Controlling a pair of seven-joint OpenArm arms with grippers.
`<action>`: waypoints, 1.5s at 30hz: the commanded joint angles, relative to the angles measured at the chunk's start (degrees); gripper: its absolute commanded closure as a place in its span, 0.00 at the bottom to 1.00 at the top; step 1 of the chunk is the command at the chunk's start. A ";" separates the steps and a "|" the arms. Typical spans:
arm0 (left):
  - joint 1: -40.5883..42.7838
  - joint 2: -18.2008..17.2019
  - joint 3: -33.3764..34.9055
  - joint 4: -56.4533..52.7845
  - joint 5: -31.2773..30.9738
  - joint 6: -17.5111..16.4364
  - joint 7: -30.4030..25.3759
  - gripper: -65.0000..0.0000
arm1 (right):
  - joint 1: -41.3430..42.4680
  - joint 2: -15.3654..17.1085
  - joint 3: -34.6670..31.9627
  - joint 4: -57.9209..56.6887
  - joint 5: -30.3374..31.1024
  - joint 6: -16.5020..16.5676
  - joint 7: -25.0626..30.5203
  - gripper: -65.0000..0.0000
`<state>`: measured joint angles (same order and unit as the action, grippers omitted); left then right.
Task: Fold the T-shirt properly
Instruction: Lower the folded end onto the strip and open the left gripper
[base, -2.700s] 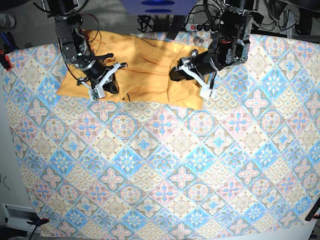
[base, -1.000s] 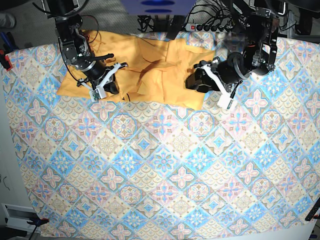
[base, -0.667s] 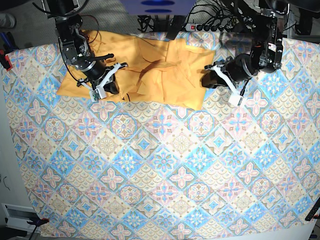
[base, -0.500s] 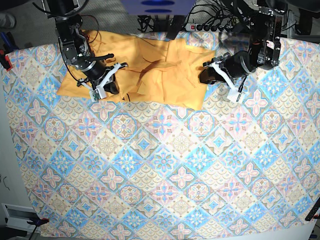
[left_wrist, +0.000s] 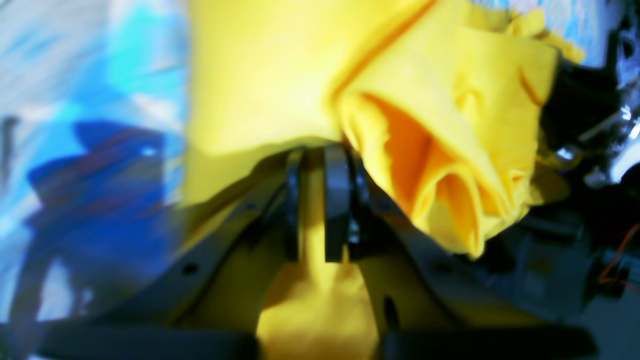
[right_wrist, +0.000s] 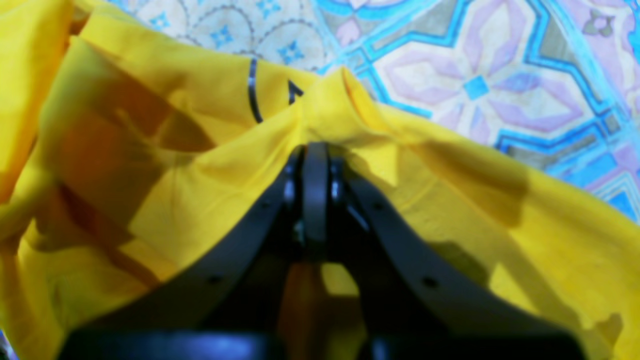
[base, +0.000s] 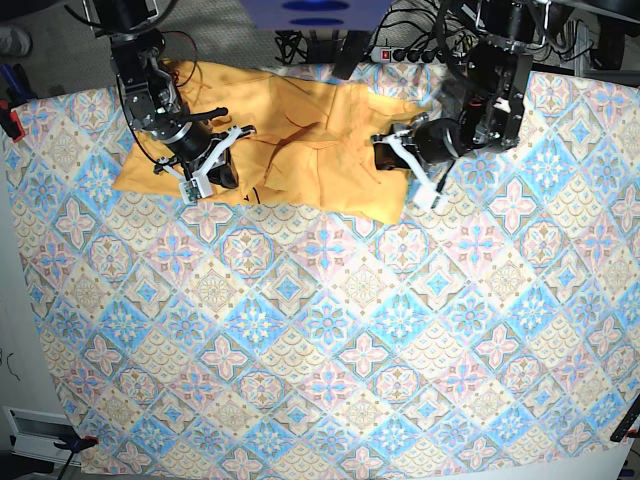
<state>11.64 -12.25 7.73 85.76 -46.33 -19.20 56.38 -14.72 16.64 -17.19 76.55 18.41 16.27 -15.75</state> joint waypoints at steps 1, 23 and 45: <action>-0.43 0.25 1.02 0.88 -0.93 -0.62 -0.42 0.91 | -0.44 0.28 -0.26 -0.03 -0.79 0.12 -3.11 1.00; -2.19 -0.63 8.93 10.20 -0.40 -0.71 -0.34 0.91 | -0.44 0.28 -0.26 -0.03 -0.79 0.12 -2.93 1.00; -1.22 -1.24 6.74 5.98 9.10 -0.62 -0.42 0.91 | 0.52 0.28 -0.08 0.15 -0.70 0.12 -2.85 1.00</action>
<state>11.31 -13.37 14.74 90.35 -36.01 -19.22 57.04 -14.26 16.64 -17.19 76.55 18.41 16.29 -16.12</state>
